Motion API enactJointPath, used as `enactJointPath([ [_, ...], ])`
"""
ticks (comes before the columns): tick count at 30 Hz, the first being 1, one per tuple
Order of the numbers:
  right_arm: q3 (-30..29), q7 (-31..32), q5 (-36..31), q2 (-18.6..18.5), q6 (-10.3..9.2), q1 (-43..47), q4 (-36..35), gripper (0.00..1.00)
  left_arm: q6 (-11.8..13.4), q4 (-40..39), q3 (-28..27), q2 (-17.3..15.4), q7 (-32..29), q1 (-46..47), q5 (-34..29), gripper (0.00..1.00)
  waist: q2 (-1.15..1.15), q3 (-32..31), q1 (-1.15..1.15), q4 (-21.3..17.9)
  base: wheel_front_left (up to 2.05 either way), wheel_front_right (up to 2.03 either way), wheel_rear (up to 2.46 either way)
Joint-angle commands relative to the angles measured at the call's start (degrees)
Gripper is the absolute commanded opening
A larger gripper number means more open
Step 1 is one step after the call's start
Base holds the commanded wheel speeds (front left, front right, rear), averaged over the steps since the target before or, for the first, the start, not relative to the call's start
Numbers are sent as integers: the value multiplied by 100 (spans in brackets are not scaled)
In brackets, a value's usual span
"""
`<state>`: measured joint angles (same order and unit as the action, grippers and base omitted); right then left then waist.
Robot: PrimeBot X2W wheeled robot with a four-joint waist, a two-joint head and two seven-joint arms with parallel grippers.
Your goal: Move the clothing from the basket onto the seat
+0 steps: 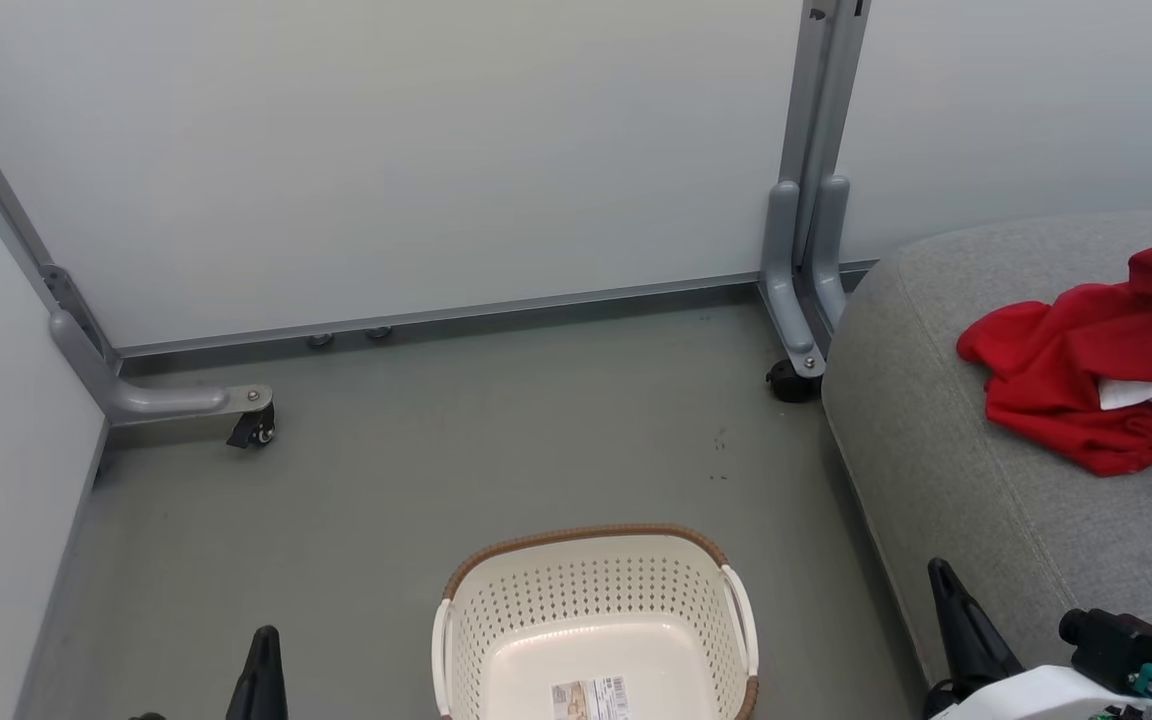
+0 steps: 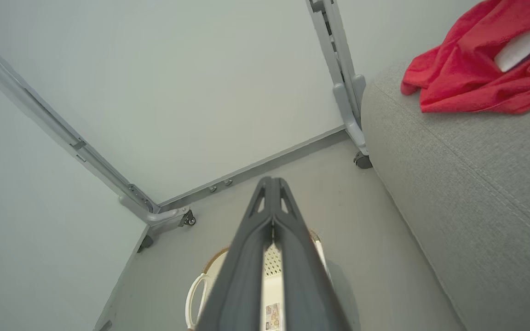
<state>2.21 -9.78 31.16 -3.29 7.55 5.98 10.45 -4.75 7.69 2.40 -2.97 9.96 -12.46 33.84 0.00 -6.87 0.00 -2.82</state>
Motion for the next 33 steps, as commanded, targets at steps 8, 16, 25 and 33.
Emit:
enactJointPath([
  [8, -118, 199, 865, -43, -3, -305, -19, 0, -57, 18, -110, -68, -189, 399, 846, 0, 0, 58, 0, 24, 0, 0, 0],
  [16, -195, 361, 1513, -47, -3, -422, 24, 0, -85, 83, -182, -80, -347, 581, 1472, 0, 0, 112, 0, 45, 0, 0, 0],
  [25, -279, 533, 2189, -49, -4, -542, 70, 0, -116, 158, -261, -89, -516, 775, 2120, 0, 0, 173, 0, 70, 0, 0, 0],
  [33, -347, 672, 2735, -48, -4, -640, 107, 0, -138, 222, -330, -94, -651, 929, 2647, 0, 0, 226, 0, 91, 0, 0, 0],
])
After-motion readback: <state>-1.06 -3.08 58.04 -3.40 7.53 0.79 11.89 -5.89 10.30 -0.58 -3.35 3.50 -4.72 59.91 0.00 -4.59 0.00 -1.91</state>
